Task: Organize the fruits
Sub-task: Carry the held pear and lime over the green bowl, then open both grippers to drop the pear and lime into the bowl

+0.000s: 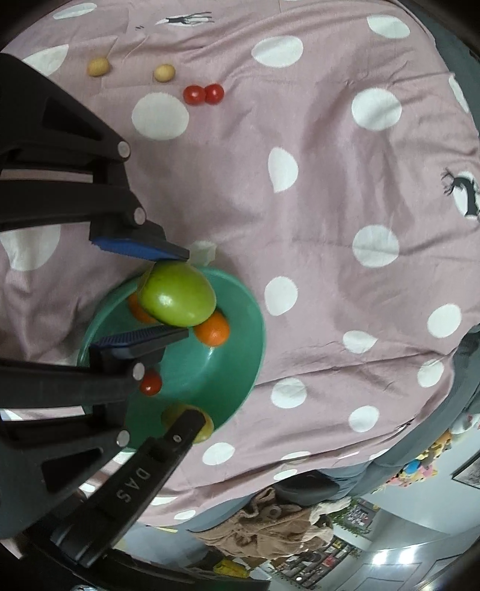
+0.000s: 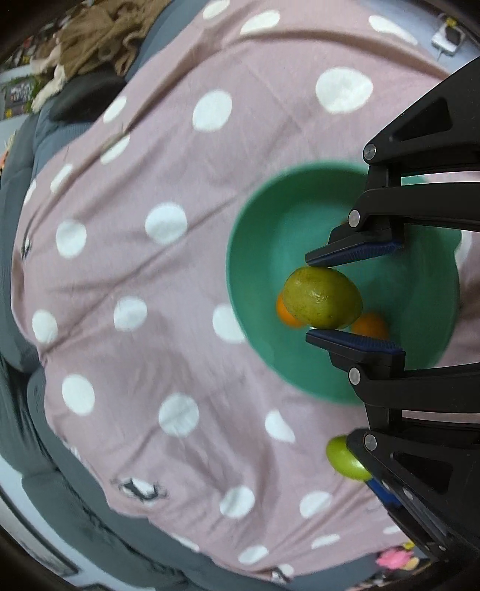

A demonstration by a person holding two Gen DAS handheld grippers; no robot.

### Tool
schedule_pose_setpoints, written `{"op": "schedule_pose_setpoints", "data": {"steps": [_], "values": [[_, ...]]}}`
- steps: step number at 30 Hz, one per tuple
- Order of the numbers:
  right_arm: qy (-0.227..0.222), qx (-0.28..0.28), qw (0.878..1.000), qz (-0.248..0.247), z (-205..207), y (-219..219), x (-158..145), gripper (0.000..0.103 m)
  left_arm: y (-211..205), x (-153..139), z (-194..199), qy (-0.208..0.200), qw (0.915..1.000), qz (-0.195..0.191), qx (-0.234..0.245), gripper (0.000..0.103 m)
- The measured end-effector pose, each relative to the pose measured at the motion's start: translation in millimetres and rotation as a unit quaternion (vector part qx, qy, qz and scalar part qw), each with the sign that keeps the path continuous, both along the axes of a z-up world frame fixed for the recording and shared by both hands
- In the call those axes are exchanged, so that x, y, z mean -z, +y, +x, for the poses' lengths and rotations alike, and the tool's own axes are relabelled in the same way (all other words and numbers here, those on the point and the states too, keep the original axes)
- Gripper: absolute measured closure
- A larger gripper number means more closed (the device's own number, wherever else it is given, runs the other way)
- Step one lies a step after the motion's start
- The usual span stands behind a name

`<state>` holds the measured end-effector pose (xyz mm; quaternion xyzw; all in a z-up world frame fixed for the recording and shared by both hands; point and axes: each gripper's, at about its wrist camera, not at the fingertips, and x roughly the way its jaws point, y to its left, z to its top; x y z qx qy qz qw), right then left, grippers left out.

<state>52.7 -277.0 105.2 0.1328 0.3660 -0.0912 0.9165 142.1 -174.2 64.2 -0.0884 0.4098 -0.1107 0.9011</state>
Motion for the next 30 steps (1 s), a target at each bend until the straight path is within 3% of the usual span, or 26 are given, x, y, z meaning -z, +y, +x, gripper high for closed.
{"op": "schedule_pose_setpoints", "data": {"steps": [14, 30], "values": [[0.028, 0.045, 0.998, 0.013, -2.1, -35.8, 13.6, 0.067, -42.3, 10.6, 9.2, 0.011, 0.9988, 0.016, 0.045, 0.069], [0.046, 0.051, 0.998, 0.01, 1.7, -37.7, 19.5, 0.067, -59.5, 22.1, 12.2, 0.022, 0.9978, 0.024, 0.057, 0.069]]}}
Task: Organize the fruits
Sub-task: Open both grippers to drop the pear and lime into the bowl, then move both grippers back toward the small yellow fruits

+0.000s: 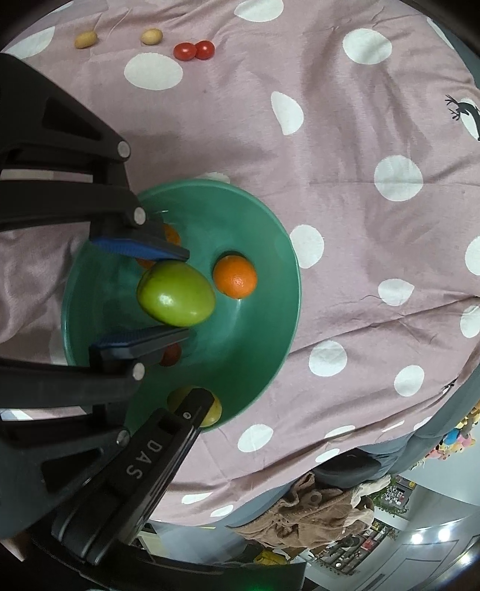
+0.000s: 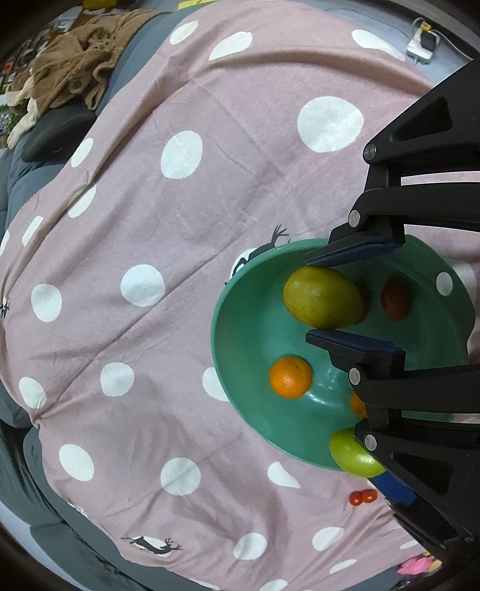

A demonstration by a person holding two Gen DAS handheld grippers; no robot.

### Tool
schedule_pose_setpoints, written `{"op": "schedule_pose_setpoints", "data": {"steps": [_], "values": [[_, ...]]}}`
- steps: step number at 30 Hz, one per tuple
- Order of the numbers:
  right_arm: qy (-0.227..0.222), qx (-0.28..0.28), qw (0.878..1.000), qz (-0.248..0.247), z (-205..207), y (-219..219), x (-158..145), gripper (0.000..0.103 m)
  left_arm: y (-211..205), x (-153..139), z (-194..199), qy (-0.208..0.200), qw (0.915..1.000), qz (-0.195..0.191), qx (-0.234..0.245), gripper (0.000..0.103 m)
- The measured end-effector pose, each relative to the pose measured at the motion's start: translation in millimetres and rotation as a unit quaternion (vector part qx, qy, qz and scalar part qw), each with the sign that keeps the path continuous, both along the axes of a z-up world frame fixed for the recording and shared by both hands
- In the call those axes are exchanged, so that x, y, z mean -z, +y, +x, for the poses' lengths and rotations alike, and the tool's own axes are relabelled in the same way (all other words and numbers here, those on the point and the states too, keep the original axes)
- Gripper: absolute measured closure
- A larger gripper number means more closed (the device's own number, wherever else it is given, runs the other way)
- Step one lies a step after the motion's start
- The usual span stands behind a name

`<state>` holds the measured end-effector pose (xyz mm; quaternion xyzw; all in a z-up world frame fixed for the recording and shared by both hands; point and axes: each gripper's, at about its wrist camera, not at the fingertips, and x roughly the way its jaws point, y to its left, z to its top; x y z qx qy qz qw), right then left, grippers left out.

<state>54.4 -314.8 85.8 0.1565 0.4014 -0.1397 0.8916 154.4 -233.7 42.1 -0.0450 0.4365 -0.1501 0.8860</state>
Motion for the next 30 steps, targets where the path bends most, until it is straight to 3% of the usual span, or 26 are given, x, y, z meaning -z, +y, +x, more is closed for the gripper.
{"op": "schedule_pose_setpoints", "data": {"steps": [6, 10, 12, 14, 20, 25, 30], "values": [[0.004, 0.0, 1.0, -0.002, 1.5, 1.0, 0.6, 0.067, 1.7, 5.9, -0.1, 0.013, 0.9998, -0.012, 0.003, 0.068], [0.005, -0.003, 1.0, -0.009, 1.1, 1.0, -0.3, 0.066, 5.7, -0.2, -7.8, -0.001, 1.0, -0.001, 0.002, 0.052], [-0.002, -0.003, 1.0, -0.013, -1.5, 2.9, -3.5, 0.053, 13.6, -6.4, -14.3, -0.012, 0.9999, -0.011, 0.001, 0.047], [-0.015, -0.012, 1.0, -0.009, -4.0, 6.8, -7.9, 0.048, 23.5, -10.9, -19.0, -0.015, 0.9997, -0.021, -0.003, 0.043], [-0.02, -0.029, 0.999, -0.024, -0.6, 27.1, -14.7, 0.047, 82.3, -26.4, -39.0, -0.03, 0.9973, -0.031, -0.059, 0.036], [-0.024, -0.069, 0.997, -0.021, 5.0, 54.0, -16.9, 0.047, 143.5, -25.4, -56.1, -0.018, 0.9926, -0.029, -0.116, 0.035], [-0.026, -0.113, 0.993, -0.029, 12.2, 94.6, -14.0, 0.047, 207.3, -15.8, -72.7, -0.004, 0.9812, -0.015, -0.192, 0.035]]}}
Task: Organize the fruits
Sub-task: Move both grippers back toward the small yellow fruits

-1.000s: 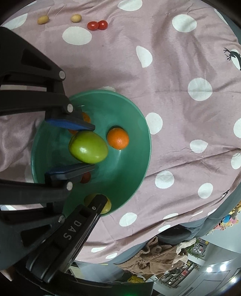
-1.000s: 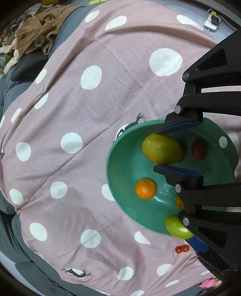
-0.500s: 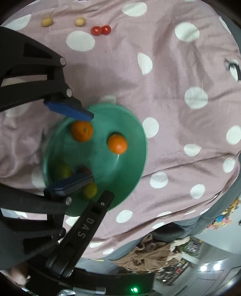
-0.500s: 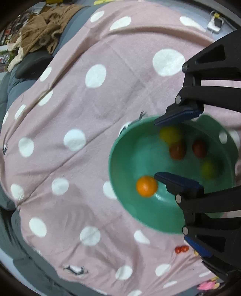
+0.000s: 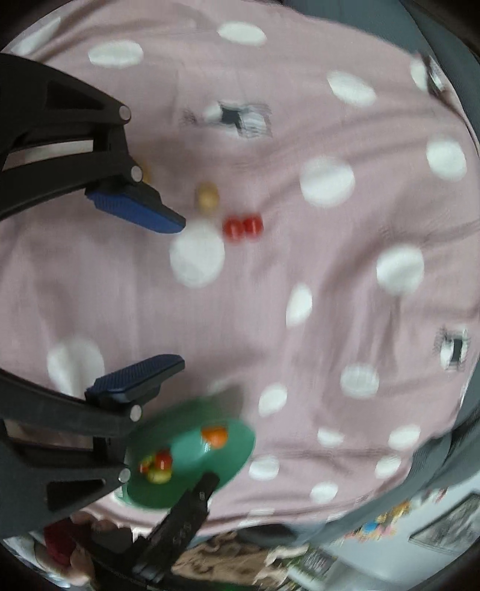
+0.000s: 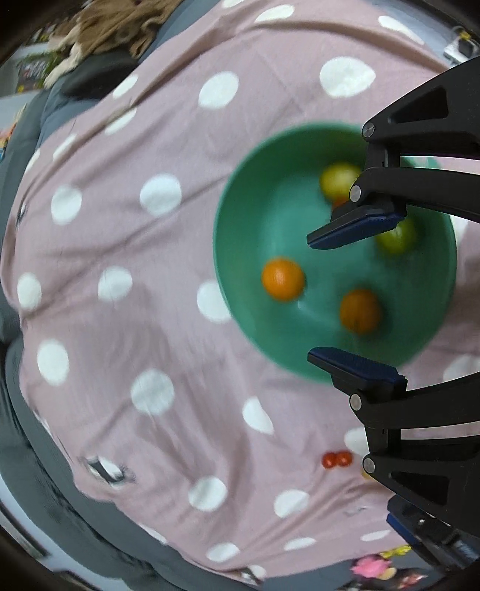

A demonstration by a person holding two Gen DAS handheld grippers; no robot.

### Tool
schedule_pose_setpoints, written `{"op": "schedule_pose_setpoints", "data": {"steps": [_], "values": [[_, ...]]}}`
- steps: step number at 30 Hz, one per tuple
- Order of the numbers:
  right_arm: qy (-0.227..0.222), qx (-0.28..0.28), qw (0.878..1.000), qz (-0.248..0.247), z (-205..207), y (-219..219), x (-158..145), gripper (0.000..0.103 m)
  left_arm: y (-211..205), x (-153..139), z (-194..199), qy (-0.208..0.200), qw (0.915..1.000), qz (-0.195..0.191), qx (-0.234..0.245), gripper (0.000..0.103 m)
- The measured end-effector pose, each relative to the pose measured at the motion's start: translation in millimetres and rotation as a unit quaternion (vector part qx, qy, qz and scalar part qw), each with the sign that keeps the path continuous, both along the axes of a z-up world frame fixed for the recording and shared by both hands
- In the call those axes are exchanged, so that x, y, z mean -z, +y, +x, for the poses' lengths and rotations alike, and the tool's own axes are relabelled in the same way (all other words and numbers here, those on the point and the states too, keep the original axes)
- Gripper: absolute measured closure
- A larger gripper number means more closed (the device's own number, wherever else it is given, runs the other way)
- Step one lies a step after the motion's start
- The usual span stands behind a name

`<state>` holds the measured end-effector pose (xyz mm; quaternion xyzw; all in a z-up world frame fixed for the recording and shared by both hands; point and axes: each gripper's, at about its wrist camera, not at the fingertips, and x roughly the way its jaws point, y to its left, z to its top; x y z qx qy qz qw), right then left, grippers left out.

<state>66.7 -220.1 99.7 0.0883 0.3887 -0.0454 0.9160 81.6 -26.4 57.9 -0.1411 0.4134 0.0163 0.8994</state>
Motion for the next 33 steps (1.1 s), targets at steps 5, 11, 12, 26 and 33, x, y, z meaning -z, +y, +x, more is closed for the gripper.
{"op": "schedule_pose_setpoints", "data": {"steps": [5, 11, 12, 26, 33], "values": [[0.001, -0.044, 0.999, -0.014, 4.3, 36.8, 8.1, 0.047, 45.5, 14.2, -7.5, 0.004, 0.9979, -0.015, -0.063, 0.035], [0.006, -0.081, 0.996, -0.03, 6.4, 66.6, 21.0, 0.047, 72.3, 26.2, -7.8, 0.017, 0.9959, -0.038, -0.08, 0.036], [0.004, -0.084, 0.996, -0.031, 6.1, 69.6, 22.8, 0.047, 75.8, 28.1, -7.1, 0.019, 0.9956, -0.039, -0.083, 0.036], [0.016, -0.126, 0.99, -0.067, 5.4, 108.4, 38.3, 0.047, 107.3, 34.5, -8.6, 0.021, 0.9911, -0.072, -0.11, 0.043], [0.053, -0.232, 0.971, -0.014, 1.1, 152.3, 59.4, 0.058, 116.2, 37.3, -7.2, 0.025, 0.99, -0.079, -0.114, 0.069]]}}
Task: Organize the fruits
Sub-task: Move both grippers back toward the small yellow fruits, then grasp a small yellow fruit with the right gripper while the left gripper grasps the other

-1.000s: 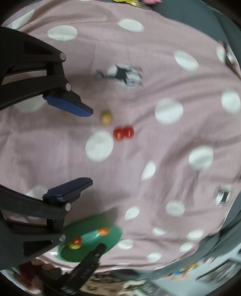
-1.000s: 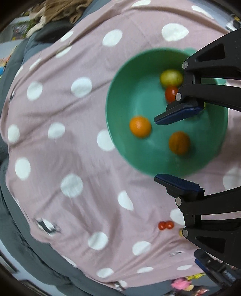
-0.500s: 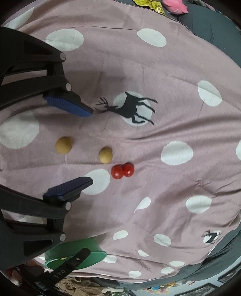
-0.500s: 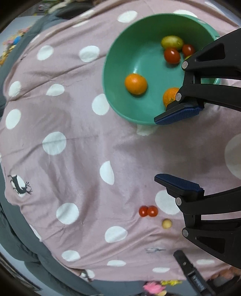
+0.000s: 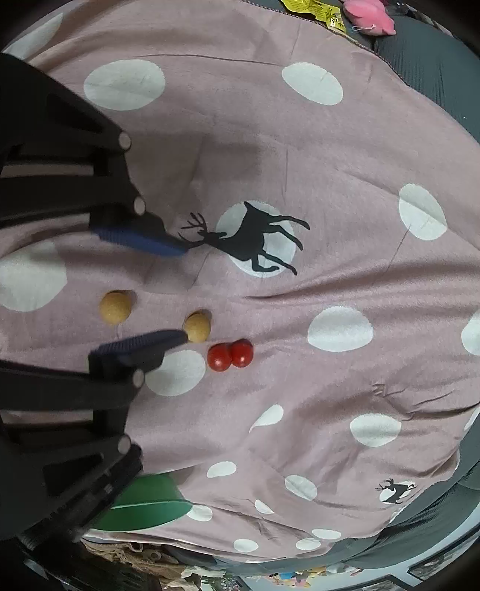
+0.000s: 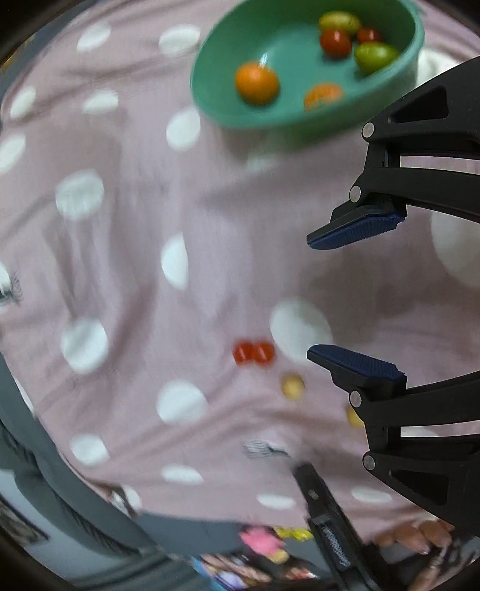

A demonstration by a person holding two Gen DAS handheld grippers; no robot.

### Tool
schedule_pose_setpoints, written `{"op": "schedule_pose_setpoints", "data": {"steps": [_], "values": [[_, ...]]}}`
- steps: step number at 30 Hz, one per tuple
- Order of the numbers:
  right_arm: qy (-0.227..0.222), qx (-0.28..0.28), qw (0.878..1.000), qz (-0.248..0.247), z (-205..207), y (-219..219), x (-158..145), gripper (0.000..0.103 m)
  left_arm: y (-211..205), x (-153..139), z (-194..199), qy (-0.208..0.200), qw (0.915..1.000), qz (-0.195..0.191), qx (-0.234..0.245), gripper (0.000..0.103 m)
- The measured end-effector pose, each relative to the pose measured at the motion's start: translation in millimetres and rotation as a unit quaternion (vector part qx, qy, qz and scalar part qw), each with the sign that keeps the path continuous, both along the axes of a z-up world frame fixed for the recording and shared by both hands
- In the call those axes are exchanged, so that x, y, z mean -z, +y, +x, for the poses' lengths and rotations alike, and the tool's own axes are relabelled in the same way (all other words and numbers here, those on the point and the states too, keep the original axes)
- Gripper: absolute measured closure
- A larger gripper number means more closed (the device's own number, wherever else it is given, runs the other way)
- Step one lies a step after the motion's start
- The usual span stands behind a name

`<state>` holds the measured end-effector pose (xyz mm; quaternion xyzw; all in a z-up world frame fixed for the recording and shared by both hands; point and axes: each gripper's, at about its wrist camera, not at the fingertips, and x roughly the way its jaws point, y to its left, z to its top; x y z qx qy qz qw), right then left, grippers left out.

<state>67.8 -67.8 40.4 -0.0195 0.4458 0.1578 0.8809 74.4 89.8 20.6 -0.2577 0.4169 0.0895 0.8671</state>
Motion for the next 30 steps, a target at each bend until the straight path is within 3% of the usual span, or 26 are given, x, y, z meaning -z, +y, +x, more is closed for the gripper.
{"op": "schedule_pose_setpoints", "data": {"steps": [7, 10, 15, 21, 23, 30], "values": [[0.065, -0.109, 0.992, 0.004, -3.9, 62.9, 33.2, 0.074, 8.0, 1.7, 2.0, 0.003, 0.9999, -0.011, 0.003, 0.072], [0.081, -0.129, 0.988, -0.011, 1.2, 81.7, 44.5, 0.074, 9.3, 2.5, 2.1, 0.006, 0.9999, -0.013, 0.004, 0.072], [0.107, -0.137, 0.985, -0.016, 9.3, 97.0, 61.6, 0.074, 9.0, 0.4, 4.6, 0.006, 0.9997, -0.016, 0.016, 0.072], [0.128, -0.143, 0.981, 0.01, 10.0, 104.2, 75.2, 0.076, 10.2, -3.9, 17.7, 0.008, 0.9995, -0.015, 0.028, 0.072], [0.117, -0.144, 0.983, 0.006, 8.0, 107.9, 75.3, 0.076, 10.8, -7.5, 26.8, 0.007, 0.9993, -0.014, 0.033, 0.072], [0.113, -0.087, 0.99, 0.016, 16.0, 82.2, 66.4, 0.077, -8.3, -1.8, 72.9, 0.032, 0.997, 0.017, 0.068, 0.072]]}}
